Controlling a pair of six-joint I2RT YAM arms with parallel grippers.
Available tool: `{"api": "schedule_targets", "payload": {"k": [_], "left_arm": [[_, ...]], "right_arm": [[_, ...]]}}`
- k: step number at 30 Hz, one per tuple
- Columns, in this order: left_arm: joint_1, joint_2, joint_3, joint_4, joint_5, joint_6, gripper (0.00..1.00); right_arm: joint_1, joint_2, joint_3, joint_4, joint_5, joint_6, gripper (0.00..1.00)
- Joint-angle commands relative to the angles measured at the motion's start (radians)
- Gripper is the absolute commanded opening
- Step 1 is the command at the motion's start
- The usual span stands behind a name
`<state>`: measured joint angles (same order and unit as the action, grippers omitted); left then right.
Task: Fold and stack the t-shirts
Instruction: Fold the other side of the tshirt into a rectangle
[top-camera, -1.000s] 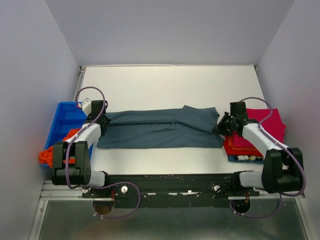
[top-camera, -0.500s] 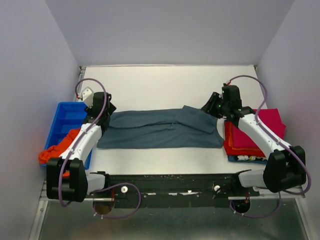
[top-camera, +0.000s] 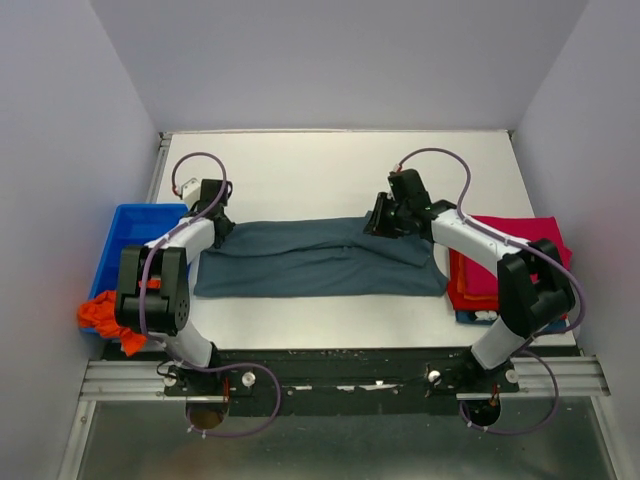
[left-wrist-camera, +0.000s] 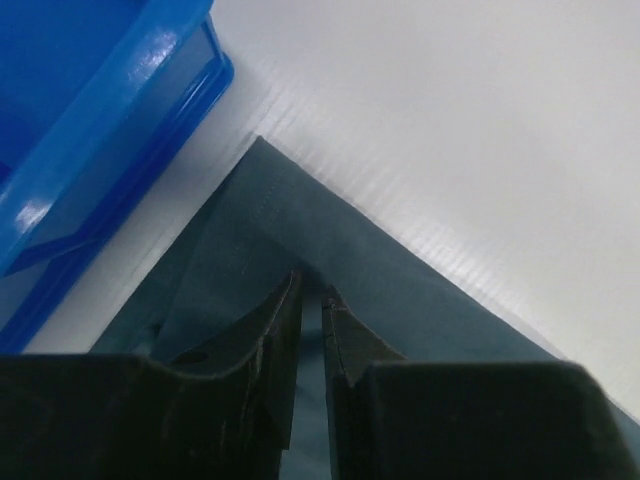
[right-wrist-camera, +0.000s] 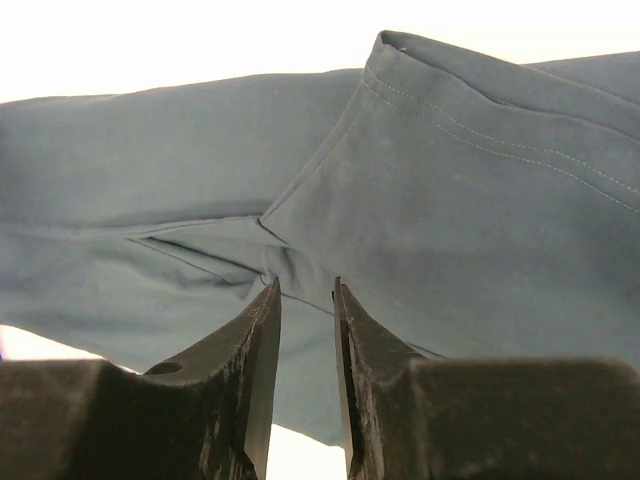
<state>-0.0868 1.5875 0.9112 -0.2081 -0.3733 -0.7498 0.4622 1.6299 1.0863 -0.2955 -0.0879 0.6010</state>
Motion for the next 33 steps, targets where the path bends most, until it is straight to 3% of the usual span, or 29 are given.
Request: {"api": "schedule_targets", "payload": {"k": [1, 5, 10, 18, 22, 26, 33], "left_arm": [[0.024, 0.095, 0.066, -0.077, 0.028, -0.043, 0.27], [0.036, 0.181, 0.140, -0.200, -0.056, -0.080, 0.27], [0.044, 0.170, 0.129, -0.130, -0.089, -0.065, 0.35], [0.048, 0.172, 0.233, -0.111, -0.095, 0.010, 0.44], [0.035, 0.063, 0.178, -0.081, -0.072, 0.029, 0.49], [0.009, -0.047, 0.068, -0.103, -0.027, -0.040, 0.46], [-0.024, -0.083, -0.037, -0.160, -0.013, -0.115, 0.33]], "right_arm": [[0.007, 0.028, 0.041, 0.018, 0.011, 0.011, 0.35], [0.007, 0.033, 0.037, 0.012, 0.037, 0.016, 0.34], [0.007, 0.042, 0.040, 0.007, 0.045, 0.014, 0.34], [0.007, 0.027, 0.020, 0.019, 0.024, -0.004, 0.34], [0.015, 0.034, 0.018, 0.052, -0.059, -0.023, 0.34], [0.053, 0.097, 0.078, 0.042, -0.093, -0.020, 0.34], [0.118, 0.224, 0.219, 0.030, -0.115, -0.021, 0.34]]}}
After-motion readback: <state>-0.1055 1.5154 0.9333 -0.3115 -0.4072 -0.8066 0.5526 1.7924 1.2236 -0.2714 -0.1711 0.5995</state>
